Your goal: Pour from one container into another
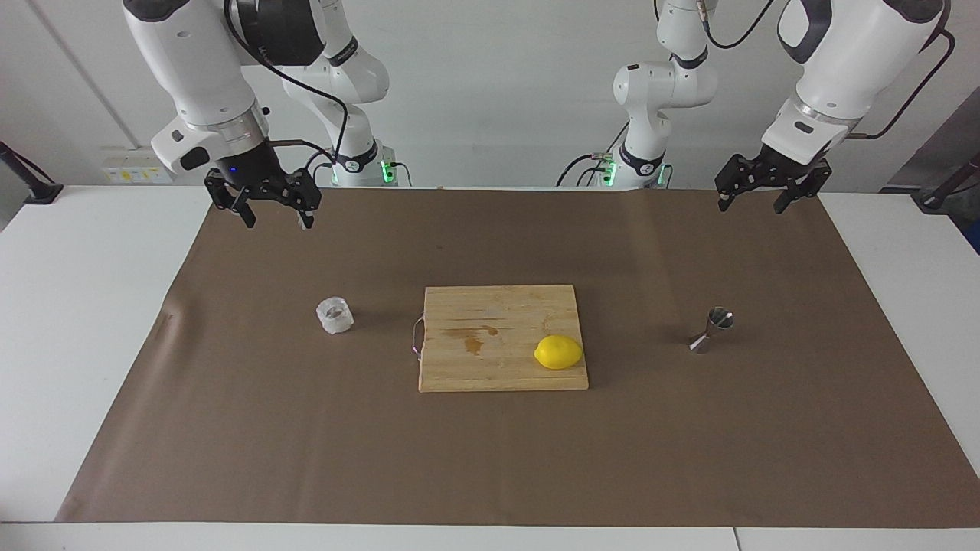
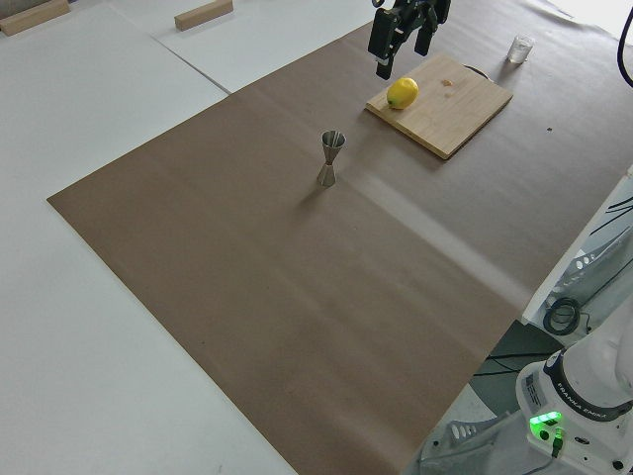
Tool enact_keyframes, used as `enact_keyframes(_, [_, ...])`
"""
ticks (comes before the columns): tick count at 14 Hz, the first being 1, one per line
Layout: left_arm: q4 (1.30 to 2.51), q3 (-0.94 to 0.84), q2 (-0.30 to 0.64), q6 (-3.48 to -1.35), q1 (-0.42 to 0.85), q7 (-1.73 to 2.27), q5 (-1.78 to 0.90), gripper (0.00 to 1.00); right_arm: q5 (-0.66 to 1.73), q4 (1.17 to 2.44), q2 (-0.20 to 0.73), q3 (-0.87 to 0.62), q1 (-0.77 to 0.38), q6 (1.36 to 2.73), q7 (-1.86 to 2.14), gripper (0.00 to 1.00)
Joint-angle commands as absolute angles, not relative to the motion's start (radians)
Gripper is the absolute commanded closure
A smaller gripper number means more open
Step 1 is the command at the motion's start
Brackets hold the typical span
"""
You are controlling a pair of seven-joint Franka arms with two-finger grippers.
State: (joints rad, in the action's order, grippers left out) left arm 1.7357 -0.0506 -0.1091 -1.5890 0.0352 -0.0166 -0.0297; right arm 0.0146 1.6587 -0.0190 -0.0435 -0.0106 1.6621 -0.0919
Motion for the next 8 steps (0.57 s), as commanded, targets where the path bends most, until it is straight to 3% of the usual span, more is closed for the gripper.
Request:
enact_keyframes(1, [1.770, -0.041, -0.140, -1.609, 0.041, -0.023, -0.037, 0.00, 0.038, 1.690, -0.043, -0.051, 0.003, 1.684, -0.095, 0.00])
enact_keyframes(8, [1.798, -0.041, -0.156, -1.598, 0.052, -0.026, -0.035, 0.00, 0.038, 1.690, -0.043, -0.051, 0.003, 1.684, -0.095, 0.00])
